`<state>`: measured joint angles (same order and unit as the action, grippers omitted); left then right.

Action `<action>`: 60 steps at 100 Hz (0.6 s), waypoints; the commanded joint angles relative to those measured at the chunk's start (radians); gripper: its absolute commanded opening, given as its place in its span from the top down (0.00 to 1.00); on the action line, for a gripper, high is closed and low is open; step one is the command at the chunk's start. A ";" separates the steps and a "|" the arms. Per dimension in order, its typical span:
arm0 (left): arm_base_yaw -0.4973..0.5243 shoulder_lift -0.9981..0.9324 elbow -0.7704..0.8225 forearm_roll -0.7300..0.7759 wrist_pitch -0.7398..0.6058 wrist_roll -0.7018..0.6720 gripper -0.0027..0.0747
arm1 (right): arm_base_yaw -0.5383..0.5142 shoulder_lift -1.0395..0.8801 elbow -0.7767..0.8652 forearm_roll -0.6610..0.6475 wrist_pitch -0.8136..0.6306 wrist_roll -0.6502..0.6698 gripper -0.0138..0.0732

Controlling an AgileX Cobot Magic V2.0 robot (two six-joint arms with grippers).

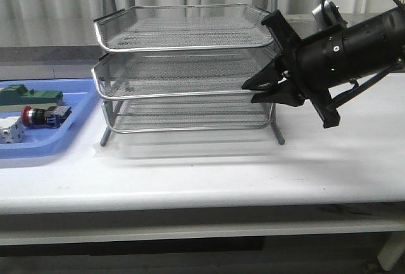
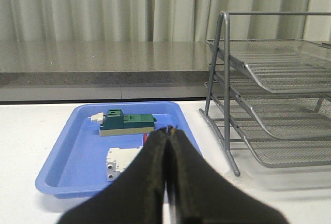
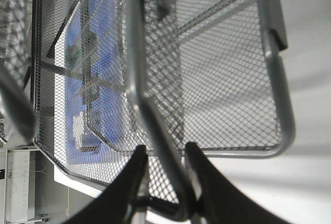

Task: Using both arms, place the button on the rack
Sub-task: 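Move the right gripper to the front edge of the middle mesh tray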

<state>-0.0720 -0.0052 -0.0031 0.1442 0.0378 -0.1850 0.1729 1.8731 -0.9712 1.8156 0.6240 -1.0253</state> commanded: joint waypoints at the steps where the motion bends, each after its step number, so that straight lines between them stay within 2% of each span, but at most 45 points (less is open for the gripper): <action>1: -0.007 -0.032 0.056 -0.007 -0.082 -0.010 0.99 | 0.000 -0.045 -0.027 0.115 0.044 -0.028 0.76; 60: -0.007 -0.032 0.056 -0.007 -0.082 -0.010 0.99 | 0.000 -0.045 -0.014 -0.051 0.136 0.008 0.76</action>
<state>-0.0720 -0.0052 -0.0031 0.1442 0.0378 -0.1850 0.1710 1.8791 -0.9712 1.8014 0.6487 -1.0013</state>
